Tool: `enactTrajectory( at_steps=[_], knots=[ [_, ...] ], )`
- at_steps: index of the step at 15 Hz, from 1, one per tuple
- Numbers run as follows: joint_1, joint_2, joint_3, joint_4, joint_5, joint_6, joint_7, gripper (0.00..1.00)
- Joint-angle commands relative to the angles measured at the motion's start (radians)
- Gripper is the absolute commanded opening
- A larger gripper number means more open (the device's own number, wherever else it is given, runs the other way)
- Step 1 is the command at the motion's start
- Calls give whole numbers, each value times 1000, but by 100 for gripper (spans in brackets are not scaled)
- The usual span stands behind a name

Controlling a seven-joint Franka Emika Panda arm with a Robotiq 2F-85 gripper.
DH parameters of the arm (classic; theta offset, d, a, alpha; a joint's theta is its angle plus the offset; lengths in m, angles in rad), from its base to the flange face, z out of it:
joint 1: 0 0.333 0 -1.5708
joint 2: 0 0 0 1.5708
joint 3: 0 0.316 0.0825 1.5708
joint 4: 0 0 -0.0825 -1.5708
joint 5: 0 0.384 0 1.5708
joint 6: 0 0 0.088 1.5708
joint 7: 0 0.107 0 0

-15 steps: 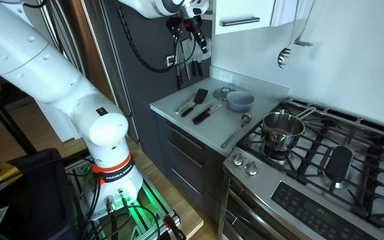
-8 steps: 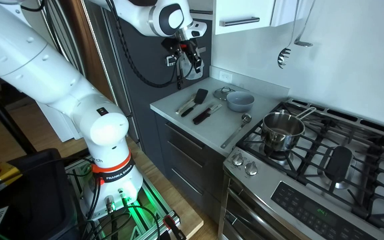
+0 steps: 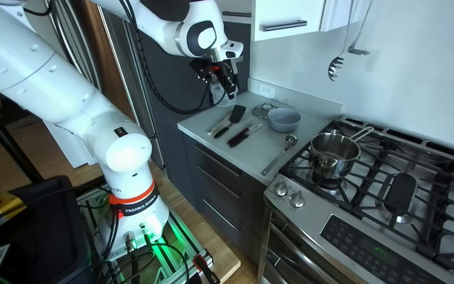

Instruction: Remove the clear bowl from the upper cabinet and put it on the counter then close the cabinet door

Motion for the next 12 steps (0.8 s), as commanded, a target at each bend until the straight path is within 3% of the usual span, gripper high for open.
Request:
enactTrajectory(
  at_steps=[1,2,8,12],
  knots=[
    [-17,-3,17,1,13,-2,-10,10],
    [-19,11,2,4,20,-16,-27,2],
    [-71,133,-64,-40,-2,67,-146,2],
    [-85,232,-93,-79,-23,228,-255,2]
  ],
)
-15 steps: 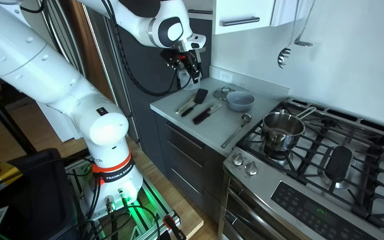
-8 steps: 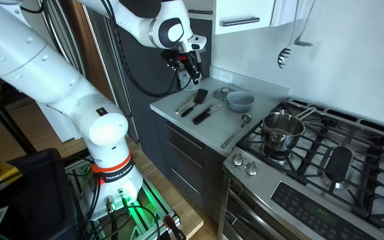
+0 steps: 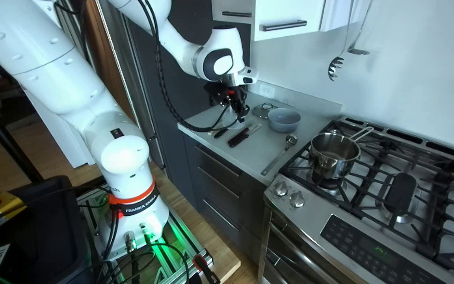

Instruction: Remove the clear bowl from the upper cabinet and put it on the counter then close the cabinet door

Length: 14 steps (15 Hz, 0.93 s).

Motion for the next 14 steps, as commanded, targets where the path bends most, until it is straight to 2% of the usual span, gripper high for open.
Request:
enactTrajectory(
  at_steps=[1,5,8,10,14],
  knots=[
    [-11,101,-21,-40,-25,166,-85,2],
    [-17,227,-35,-60,-16,361,-113,2],
    [-37,304,-47,-42,-51,406,-66,2],
    [-19,350,-61,-24,7,413,-99,2],
    [-14,427,-72,18,45,445,-98,2]
  ],
)
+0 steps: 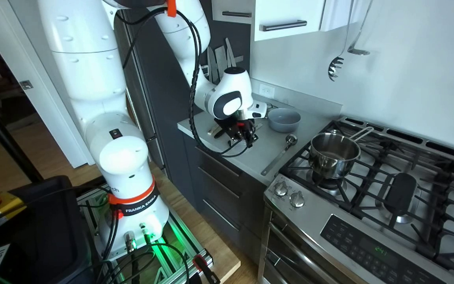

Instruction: Remove the clear bowl from the upper cabinet and put it on the counter then close the cabinet door

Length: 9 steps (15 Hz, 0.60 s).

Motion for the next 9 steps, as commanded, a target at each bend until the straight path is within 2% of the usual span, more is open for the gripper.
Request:
enactTrajectory(
  at_steps=[1,4,5,6,9],
  knots=[
    [8,85,5,50,88,49,-20,2],
    [0,122,22,80,139,67,-28,2],
    [-1,131,25,88,148,68,-28,31],
    [-15,137,47,96,174,66,-47,36],
    [-11,134,40,102,181,65,-44,58]
  ],
)
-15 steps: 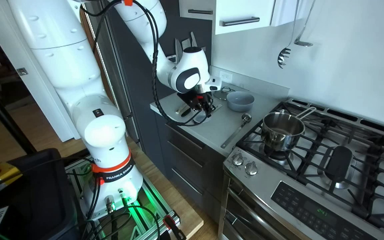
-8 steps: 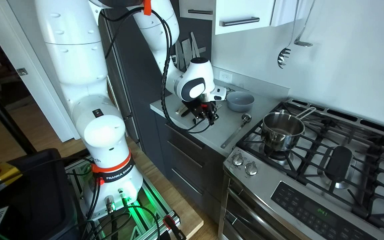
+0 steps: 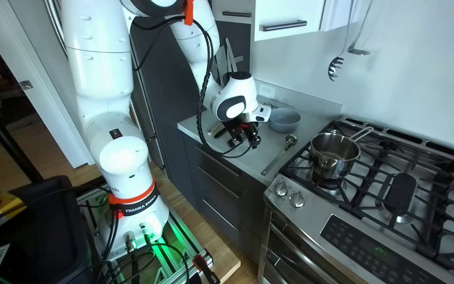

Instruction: Remove the clear bowl from the upper cabinet and put it on the counter then close the cabinet door

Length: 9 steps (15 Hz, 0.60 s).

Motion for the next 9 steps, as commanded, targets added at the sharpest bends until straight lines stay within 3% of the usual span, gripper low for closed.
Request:
enactTrajectory(
  at_steps=[1,5,8,9],
  knots=[
    [-7,0,-4,1,24,18,-27,64],
    [-68,-68,19,-39,38,2,-75,95],
    [-167,-143,121,-55,174,-34,-226,100],
    [-173,-178,126,-60,204,-58,-260,100]
  ],
)
